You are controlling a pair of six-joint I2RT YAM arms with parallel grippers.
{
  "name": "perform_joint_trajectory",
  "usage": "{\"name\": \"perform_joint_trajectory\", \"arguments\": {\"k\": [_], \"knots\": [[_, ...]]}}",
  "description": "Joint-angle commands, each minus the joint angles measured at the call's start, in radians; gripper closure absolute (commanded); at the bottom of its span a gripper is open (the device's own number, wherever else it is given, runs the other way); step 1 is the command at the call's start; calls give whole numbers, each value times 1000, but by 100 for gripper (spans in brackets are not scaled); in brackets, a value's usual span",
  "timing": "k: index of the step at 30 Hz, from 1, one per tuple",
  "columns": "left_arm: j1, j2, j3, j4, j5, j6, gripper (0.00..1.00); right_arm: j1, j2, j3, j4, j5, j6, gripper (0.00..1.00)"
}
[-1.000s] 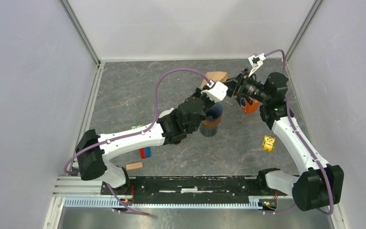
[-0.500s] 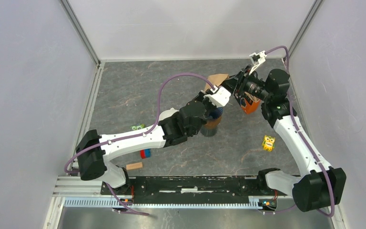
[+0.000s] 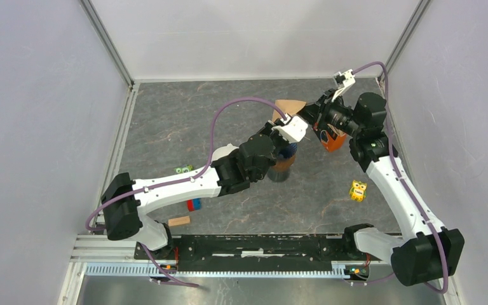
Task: Place the coffee filter in the dripper
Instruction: Adjust the coffee filter.
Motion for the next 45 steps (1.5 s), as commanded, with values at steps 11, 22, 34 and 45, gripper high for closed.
{"name": "perform_joint_trajectory", "arguments": {"k": [11, 22, 34, 45], "knots": [[63, 33, 163, -105, -31, -161, 86, -26, 0, -62, 203, -30, 286, 100], [130, 49, 170, -192, 43, -293, 58, -33, -3, -131, 344, -69, 437, 100], [197, 18, 188, -364, 161, -588, 32, -76, -14, -215, 520, -83, 577, 100], [259, 19, 235, -488, 266, -818, 26, -93, -28, -262, 604, -79, 603, 100]]}}
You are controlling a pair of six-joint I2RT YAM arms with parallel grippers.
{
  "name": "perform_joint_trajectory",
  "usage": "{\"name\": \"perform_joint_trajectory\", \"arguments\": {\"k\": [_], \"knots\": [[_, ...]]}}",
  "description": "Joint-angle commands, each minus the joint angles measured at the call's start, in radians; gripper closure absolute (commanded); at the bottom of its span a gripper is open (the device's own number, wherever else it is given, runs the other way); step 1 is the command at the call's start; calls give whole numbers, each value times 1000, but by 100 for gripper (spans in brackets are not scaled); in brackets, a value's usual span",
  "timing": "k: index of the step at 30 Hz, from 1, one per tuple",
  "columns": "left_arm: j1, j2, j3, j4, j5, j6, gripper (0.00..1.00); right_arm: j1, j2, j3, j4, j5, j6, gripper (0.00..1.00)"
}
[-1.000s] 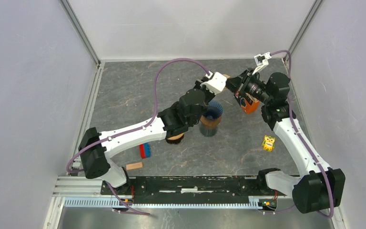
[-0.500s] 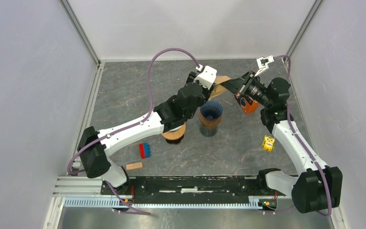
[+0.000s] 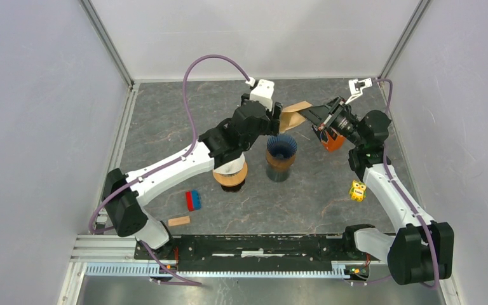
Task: Place the coffee filter in the dripper
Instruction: Adjust the coffee filter.
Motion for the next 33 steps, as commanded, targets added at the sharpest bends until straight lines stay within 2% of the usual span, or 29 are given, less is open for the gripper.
{"name": "perform_joint_trajectory", "arguments": {"k": [1, 8, 18, 21, 25, 33], "knots": [[44, -26, 33, -52, 76, -180, 26, -9, -28, -15, 94, -6, 10, 100], [59, -47, 14, -56, 120, -221, 28, -11, -34, 0, 38, 5, -63, 100], [64, -24, 20, -86, 205, -337, 35, -12, -46, -40, 78, 12, -63, 100], [64, -19, 32, -90, 207, -340, 35, -12, -52, -25, 30, 21, -109, 100], [64, -15, 35, -90, 210, -350, 30, -9, -59, -15, -38, 44, -169, 100], [64, 14, 36, -95, 257, -416, 25, -8, -69, -45, -14, 71, -158, 100]]}}
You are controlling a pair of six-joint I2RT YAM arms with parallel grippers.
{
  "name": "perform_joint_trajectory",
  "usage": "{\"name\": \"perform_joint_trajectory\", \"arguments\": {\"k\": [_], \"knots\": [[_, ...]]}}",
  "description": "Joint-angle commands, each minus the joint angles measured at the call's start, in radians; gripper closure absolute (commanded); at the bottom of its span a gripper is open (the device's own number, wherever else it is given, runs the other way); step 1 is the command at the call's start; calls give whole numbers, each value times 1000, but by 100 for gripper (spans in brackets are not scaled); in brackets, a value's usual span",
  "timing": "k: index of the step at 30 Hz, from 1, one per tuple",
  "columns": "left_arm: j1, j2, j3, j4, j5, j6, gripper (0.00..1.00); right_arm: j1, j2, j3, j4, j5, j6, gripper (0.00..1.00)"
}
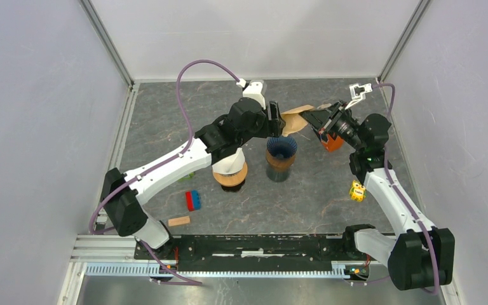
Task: Place the coffee filter in the dripper
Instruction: Adjust the coffee filter.
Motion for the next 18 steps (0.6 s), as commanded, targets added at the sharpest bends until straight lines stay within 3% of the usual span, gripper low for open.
{"name": "perform_joint_trajectory", "arguments": {"k": [1, 4, 18], "knots": [[4, 21, 32, 3, 38, -96, 25, -2, -29, -18, 64, 29, 4, 100], [5, 29, 27, 3, 71, -130, 28, -1, -35, -44, 89, 36, 17, 100], [40, 29, -8, 57, 199, -180, 66, -4, -36, -39, 113, 21, 32, 100]]}}
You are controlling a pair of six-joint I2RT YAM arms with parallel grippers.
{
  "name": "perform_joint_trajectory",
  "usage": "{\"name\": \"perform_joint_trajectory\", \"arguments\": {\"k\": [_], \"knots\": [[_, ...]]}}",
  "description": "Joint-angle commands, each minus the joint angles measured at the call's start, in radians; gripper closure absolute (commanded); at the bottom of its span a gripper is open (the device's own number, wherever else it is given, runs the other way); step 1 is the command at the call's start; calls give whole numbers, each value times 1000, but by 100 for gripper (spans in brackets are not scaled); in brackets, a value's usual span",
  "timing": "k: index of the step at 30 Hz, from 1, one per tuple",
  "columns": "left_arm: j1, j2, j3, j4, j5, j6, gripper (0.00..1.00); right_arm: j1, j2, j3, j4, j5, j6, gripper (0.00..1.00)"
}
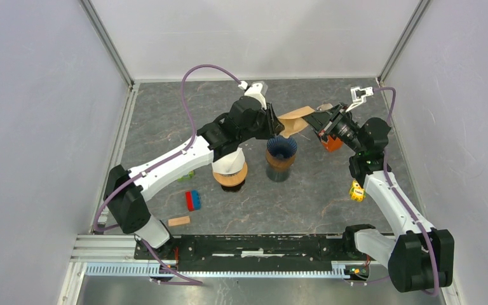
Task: Place the coffee filter in the dripper
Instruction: Adjust the coffee filter.
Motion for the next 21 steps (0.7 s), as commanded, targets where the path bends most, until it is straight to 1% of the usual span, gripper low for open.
{"name": "perform_joint_trajectory", "arguments": {"k": [1, 3, 8, 12, 15, 19, 21], "knots": [[22, -4, -9, 60, 59, -52, 68, -3, -20, 5, 68, -1, 11, 100], [27, -6, -11, 64, 61, -36, 73, -5, -22, 7, 71, -4, 10, 100], [34, -18, -15, 70, 64, -10, 82, -5, -25, 5, 69, -10, -3, 100], [36, -27, -7, 65, 45, 20, 94, -5, -27, 21, 19, -10, -53, 100], [36, -31, 1, 58, 4, 62, 95, -3, -31, 47, -58, -3, -113, 99], [24, -31, 11, 54, -45, 142, 98, 6, -35, 92, -174, 26, -211, 92], [6, -26, 24, 50, -72, 193, 98, 14, -37, 112, -217, 44, -267, 86]]}}
